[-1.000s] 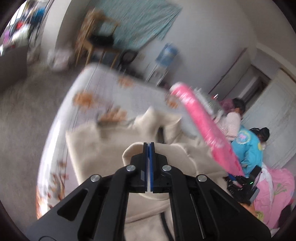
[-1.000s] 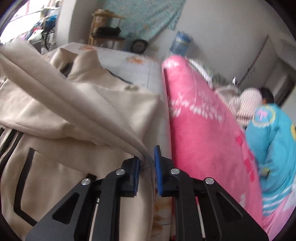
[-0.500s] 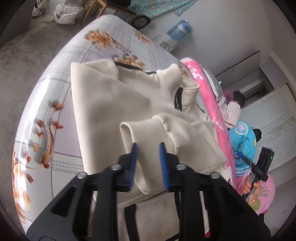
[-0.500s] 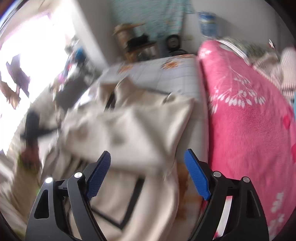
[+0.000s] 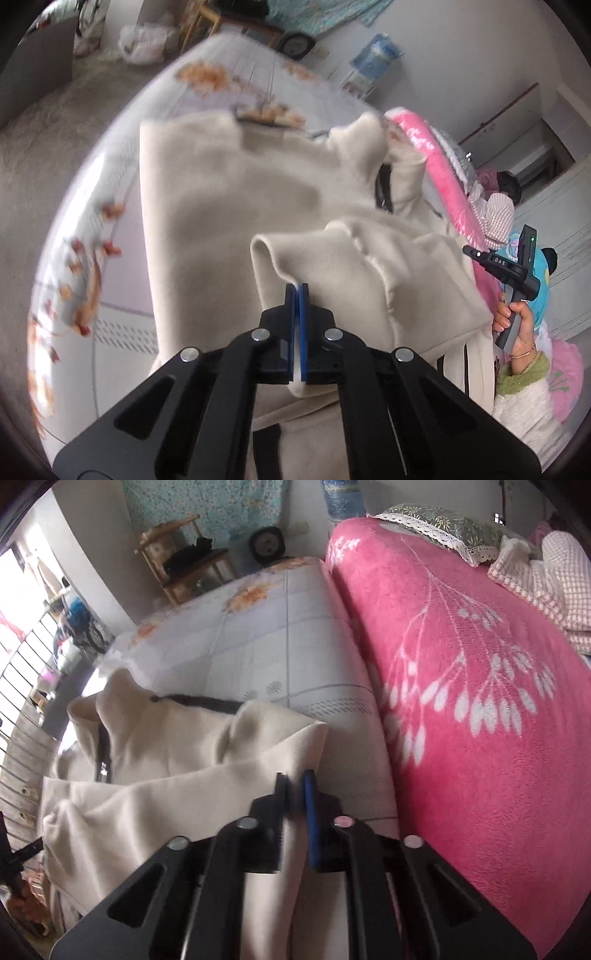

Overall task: Fold large clothes
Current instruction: 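Grasp the folded sleeve edge with the left gripper while the right gripper holds the hem, then open both grippers and lay the folded sleeve flat on the jacket body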

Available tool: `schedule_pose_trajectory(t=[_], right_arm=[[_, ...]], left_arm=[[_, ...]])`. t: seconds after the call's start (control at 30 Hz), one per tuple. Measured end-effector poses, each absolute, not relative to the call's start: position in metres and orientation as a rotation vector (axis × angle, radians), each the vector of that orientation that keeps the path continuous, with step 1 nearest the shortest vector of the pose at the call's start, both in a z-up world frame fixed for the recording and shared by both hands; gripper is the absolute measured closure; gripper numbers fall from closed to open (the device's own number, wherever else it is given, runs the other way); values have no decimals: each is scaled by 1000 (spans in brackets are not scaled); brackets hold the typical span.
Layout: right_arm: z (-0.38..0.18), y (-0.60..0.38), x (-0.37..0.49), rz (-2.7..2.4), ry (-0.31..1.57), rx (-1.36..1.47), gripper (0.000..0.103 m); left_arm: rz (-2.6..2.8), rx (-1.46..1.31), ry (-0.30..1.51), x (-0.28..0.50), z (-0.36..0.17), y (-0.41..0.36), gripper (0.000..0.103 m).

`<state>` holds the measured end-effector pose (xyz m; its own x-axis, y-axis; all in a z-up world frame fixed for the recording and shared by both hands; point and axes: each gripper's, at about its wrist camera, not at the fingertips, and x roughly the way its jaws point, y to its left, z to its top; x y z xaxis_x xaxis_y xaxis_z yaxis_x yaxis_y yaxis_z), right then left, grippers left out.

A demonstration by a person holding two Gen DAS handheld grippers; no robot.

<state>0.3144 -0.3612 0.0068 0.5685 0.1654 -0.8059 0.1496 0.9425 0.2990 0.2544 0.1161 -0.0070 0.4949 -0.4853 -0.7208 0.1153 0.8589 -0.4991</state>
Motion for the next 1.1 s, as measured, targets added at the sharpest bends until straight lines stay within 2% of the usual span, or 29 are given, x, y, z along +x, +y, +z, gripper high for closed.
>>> schedule_pose_trajectory(t=[0.17,0.33,0.57,0.63,0.7,0.73,0.87,0.9,0.97,1.1], right_arm=[[31,-369,297,44,835,394,97],[16,-370,302,3,859,371,97],[4,-374,306,-1,884,404,97],[8,-372,305,-25,908,370,86],[22,-362,296,-47,893,282,66],[34,-352,283,-23,859,233,62],[62,-307,237,166,819,70,60],[62,-291,222,248,838,15,60],[58,-269,198,323,868,-109,60],[28,-240,166,288,940,-349,60]], left_arm=[[-390,-385,781,238,55,138,102],[-341,-373,969,258,10,141,102],[-321,-408,939,257,2,152,100],[-245,-384,901,257,6,157,100],[-253,-422,836,251,17,166,100],[-267,-430,818,248,21,166,100],[-408,-364,800,241,37,139,99],[-434,-341,822,243,36,129,96],[-455,-272,885,244,29,109,95],[-404,-137,979,246,6,84,86]])
